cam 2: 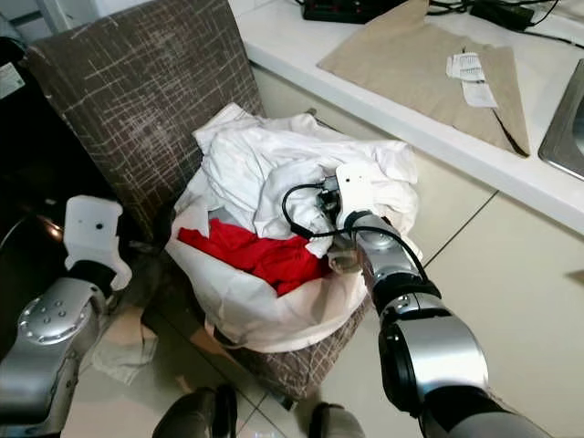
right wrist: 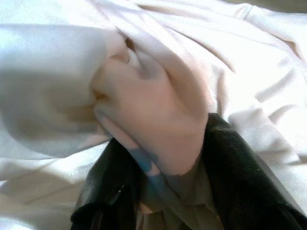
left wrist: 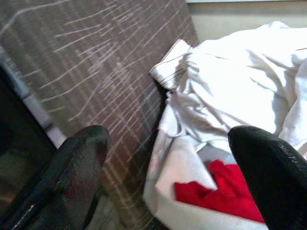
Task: Clothes washing
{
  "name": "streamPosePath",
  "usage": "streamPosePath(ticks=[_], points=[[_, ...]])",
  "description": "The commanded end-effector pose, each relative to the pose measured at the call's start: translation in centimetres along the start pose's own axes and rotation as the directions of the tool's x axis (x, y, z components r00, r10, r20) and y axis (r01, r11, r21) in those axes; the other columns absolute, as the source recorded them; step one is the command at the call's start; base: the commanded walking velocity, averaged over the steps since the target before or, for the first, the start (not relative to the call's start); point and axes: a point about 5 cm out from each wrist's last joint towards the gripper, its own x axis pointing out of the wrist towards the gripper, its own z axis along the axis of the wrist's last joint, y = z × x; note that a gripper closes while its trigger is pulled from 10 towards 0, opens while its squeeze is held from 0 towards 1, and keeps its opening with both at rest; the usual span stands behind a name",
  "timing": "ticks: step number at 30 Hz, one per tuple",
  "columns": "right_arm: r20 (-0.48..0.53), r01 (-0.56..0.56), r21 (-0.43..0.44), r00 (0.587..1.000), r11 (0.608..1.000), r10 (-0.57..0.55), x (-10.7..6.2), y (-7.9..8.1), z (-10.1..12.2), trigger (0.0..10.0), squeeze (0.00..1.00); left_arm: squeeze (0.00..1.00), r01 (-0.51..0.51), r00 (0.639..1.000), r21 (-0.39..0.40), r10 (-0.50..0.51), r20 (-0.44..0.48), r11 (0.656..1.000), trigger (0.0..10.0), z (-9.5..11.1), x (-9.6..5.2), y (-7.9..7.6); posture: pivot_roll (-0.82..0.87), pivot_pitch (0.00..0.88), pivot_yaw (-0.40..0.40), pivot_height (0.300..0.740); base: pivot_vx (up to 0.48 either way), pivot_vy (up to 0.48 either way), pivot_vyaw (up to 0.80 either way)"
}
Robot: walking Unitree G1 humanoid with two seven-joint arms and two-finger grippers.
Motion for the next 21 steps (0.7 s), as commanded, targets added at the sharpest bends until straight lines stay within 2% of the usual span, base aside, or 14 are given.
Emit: streamPosePath(ticks=[1, 3, 5, 8, 11, 12, 18, 19, 20, 21], points=[[0.046, -0.005, 0.048, 0.999, 0.999, 0.003, -0.2, 0.0, 0.1, 0.0, 0.0, 0.0, 0.006, 1.0, -0.001, -0.006, 0.011, 1.0, 10.0, 0.0, 0.6, -0.5, 0.02, 0.104, -0.014, 0.731, 0.0, 0.0, 0.0], [0.11, -0.039, 0.06, 0.993, 0.997, 0.032, -0.1, 0.4, 1.0, 0.0, 0.0, 0.0, 0.018, 1.0, -0.012, -0.018, 0.019, 1.0, 10.0, -0.1, 1.5, -1.0, 0.0, 0.08, -0.016, 0.731, 0.0, 0.0, 0.0], [0.188, -0.093, 0.106, 0.98, 0.99, 0.072, -0.2, 1.5, 2.3, 0.0, 0.0, 0.0, 0.009, 1.0, -0.011, -0.008, 0.02, 1.0, 10.0, -0.6, 2.0, -1.3, -0.01, 0.044, -0.04, 0.731, 0.0, 0.0, 0.0], [0.215, -0.119, 0.136, 0.973, 0.983, 0.088, -0.5, 2.1, 2.9, 0.0, 0.0, 0.0, -0.032, 0.999, 0.006, 0.032, 0.013, 0.999, 10.0, -0.9, 2.3, -1.1, 0.0, 0.015, -0.069, 0.731, 0.0, 0.0, 0.0], [0.222, -0.151, 0.13, 0.968, 0.98, 0.12, -1.2, 3.1, 2.2, 0.0, 0.0, 0.0, -0.097, 0.995, 0.027, 0.097, 0.001, 0.995, 10.0, -1.7, 2.6, -0.4, 0.0, 0.006, -0.086, 0.731, 0.0, 0.0, 0.0], [0.199, -0.124, 0.161, 0.976, 0.979, 0.091, -1.7, 2.7, 1.5, 0.0, 0.0, 0.0, -0.183, 0.983, -0.006, 0.183, -0.021, 0.983, 10.0, -2.0, 2.6, 0.3, -0.01, 0.0, -0.088, 0.731, 0.0, 0.0, 0.0], [0.242, -0.105, 0.142, 0.968, 0.984, 0.068, -2.7, 2.5, 2.7, 0.0, 0.0, 0.0, -0.231, 0.973, -0.02, 0.231, 0.001, 0.973, 10.0, -1.9, 2.7, 0.5, 0.0, 0.0, -0.083, 0.731, 0.0, 0.0, 0.0], [0.282, -0.118, 0.146, 0.957, 0.982, 0.073, -3.0, 2.8, 4.4, 0.0, 0.0, 0.0, -0.257, 0.966, -0.016, 0.257, 0.033, 0.966, 10.0, -1.3, 2.8, 0.9, 0.0, 0.0, -0.081, 0.731, 0.0, 0.0, 0.0], [0.298, -0.127, 0.143, 0.951, 0.981, 0.08, -3.1, 3.0, 5.0, 0.0, 0.0, 0.0, -0.265, 0.963, -0.011, 0.265, 0.046, 0.964, 10.0, -1.1, 2.8, 1.1, 0.0, 0.0, -0.081, 0.731, 0.0, 0.0, 0.0], [0.374, -0.144, 0.13, 0.924, 0.981, 0.086, -3.4, 3.1, 7.6, 0.0, 0.0, 0.0, -0.277, 0.958, -0.006, 0.276, 0.073, 0.961, 10.0, -0.5, 2.9, 1.3, 0.0, 0.0, -0.08, 0.731, 0.0, 0.0, 0.0]])
